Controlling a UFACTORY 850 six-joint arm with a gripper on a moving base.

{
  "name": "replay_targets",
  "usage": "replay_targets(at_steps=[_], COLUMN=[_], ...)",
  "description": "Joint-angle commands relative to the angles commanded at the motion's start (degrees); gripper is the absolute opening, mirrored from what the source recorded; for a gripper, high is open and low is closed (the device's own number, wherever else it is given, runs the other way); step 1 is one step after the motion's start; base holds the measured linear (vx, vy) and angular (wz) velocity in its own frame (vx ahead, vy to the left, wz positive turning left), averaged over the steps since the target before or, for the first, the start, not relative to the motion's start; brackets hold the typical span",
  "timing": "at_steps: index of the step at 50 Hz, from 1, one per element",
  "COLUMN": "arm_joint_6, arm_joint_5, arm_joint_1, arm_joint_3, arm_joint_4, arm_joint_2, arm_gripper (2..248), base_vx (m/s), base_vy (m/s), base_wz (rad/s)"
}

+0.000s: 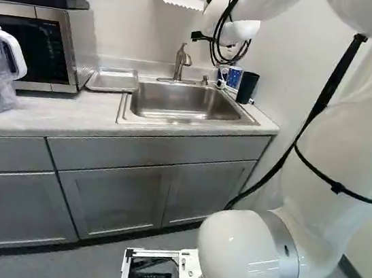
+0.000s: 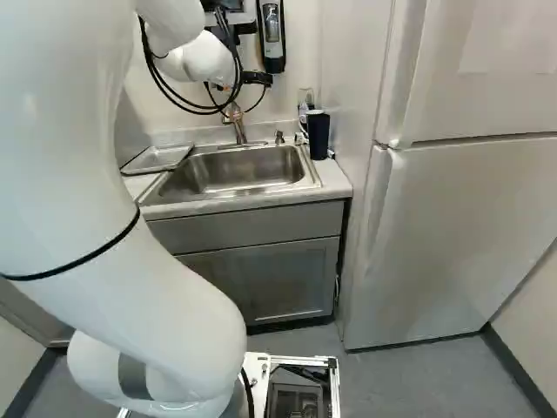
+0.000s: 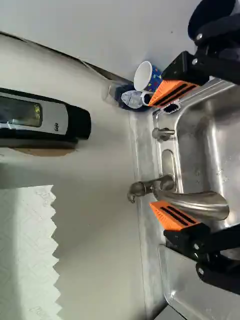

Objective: Rinse the cup and place it in the tray

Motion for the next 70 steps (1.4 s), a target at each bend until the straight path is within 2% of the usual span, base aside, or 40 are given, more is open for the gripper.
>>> replay_targets(at_steps=[23, 46, 70], arm_joint_6=[0.0, 0.0, 0.0], arm_joint_5=[-0.1, -1.2, -6.9], arm_joint_1=[1.5, 2.6, 2.7], arm_joint_3=[-4.7, -11.8, -12.7], arm_joint_4=[0.0, 0.0, 0.0], arm_joint_2=[-6.9, -13.3, -14.1], arm_gripper=[247, 247, 247], base_vx=[0.0, 0.0, 0.0], base_vy=[0.0, 0.0, 0.0], base_wz=[0.0, 0.0, 0.0])
